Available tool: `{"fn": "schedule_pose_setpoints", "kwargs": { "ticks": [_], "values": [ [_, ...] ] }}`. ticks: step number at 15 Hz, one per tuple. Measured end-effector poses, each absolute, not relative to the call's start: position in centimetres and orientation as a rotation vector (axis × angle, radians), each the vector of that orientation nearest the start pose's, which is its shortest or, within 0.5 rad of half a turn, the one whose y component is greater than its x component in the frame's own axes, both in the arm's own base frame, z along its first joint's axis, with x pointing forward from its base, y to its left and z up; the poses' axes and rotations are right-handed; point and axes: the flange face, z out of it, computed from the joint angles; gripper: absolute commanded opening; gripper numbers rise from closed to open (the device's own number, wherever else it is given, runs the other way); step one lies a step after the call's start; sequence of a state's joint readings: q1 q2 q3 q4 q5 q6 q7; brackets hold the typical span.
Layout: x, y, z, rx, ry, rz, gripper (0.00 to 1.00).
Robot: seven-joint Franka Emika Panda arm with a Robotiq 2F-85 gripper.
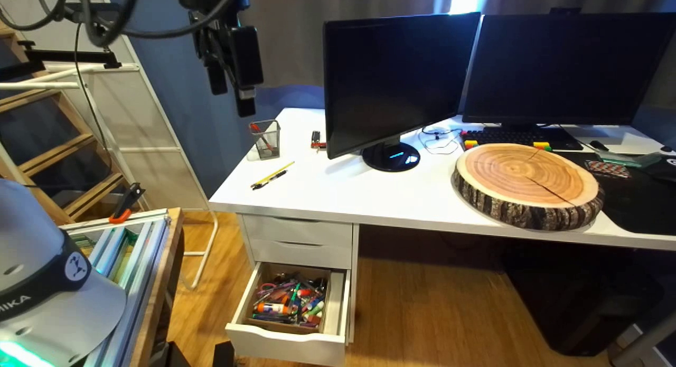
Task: Pick up the yellow pencil and put it in the gray pencil holder
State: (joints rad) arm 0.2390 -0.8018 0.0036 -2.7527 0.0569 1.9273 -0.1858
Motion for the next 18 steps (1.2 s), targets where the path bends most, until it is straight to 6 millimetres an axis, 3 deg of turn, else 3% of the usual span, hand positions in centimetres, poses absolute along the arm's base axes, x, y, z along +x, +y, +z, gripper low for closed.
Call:
{"fn": "schedule_pose_setpoints", "kwargs": {
  "ticks": [8, 16, 18],
  "values": [
    [28.4, 18.2, 38.1, -2.827, -1.237, 0.194, 1.00],
    [28.5, 18.5, 37.9, -2.820, -1.264, 0.190, 1.00],
    [28.5, 20.0, 38.0, -2.746, -1.371, 0.100, 1.00]
  ]
}}
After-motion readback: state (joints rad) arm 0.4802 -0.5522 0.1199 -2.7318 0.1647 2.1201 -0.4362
